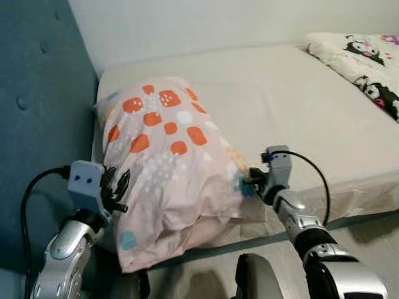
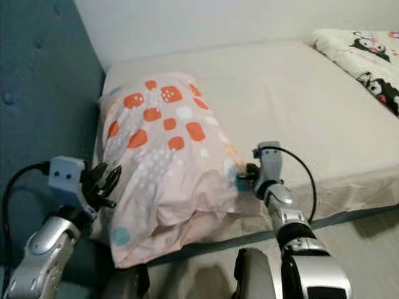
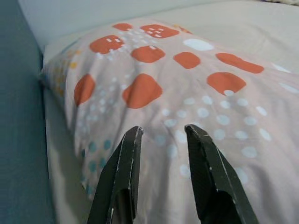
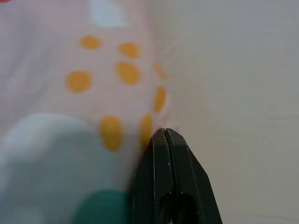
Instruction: Clean up the room
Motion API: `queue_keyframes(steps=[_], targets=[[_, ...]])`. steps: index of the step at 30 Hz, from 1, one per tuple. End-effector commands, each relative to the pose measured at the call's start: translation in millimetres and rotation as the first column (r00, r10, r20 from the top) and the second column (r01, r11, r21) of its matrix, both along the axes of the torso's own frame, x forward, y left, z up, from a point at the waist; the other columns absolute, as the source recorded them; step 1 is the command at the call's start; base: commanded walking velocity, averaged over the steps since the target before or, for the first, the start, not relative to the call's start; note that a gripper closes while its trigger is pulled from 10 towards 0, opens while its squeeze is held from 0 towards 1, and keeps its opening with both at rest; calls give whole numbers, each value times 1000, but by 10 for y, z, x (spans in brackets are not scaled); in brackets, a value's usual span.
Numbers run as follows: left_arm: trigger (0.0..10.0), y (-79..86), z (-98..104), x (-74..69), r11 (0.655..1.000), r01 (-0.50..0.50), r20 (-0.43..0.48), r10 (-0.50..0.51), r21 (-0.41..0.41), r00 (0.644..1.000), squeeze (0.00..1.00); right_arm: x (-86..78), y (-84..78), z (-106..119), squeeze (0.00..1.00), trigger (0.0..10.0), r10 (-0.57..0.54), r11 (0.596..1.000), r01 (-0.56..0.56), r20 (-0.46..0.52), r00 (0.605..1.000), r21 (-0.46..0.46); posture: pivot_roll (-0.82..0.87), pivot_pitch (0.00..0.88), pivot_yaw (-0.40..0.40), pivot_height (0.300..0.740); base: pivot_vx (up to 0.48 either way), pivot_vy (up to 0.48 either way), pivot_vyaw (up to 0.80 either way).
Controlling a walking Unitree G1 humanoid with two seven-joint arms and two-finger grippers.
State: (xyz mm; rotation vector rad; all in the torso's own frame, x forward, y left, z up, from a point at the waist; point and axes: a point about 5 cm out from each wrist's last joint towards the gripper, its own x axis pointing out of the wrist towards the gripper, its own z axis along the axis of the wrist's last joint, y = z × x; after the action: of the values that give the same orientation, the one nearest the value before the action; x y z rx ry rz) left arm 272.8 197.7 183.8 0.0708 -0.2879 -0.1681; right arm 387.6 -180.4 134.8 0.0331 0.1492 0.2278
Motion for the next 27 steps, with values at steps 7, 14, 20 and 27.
queue_keyframes(steps=[7,14,20,27], targets=[[10000,6,64,-152,1000,-1,-33,2,10,999,0,-69,409,-196,0,10000,223,973,-215,-108,969,81,201,399,-29,580,0,0,0],[10000,-3,126,-170,999,12,-36,-11,30,999,0,-138,629,-325,0,10000,272,952,-242,-156,949,190,204,398,-22,580,0,0,0],[10000,-1,174,-166,999,22,-40,-20,49,999,0,-124,828,-275,0,10000,268,909,-205,-132,954,363,202,395,-12,580,0,0,0],[10000,-91,171,-169,996,55,-55,-51,70,997,0,-45,995,-38,0,10000,306,850,-256,-36,951,460,202,384,-12,580,0,0,0]])
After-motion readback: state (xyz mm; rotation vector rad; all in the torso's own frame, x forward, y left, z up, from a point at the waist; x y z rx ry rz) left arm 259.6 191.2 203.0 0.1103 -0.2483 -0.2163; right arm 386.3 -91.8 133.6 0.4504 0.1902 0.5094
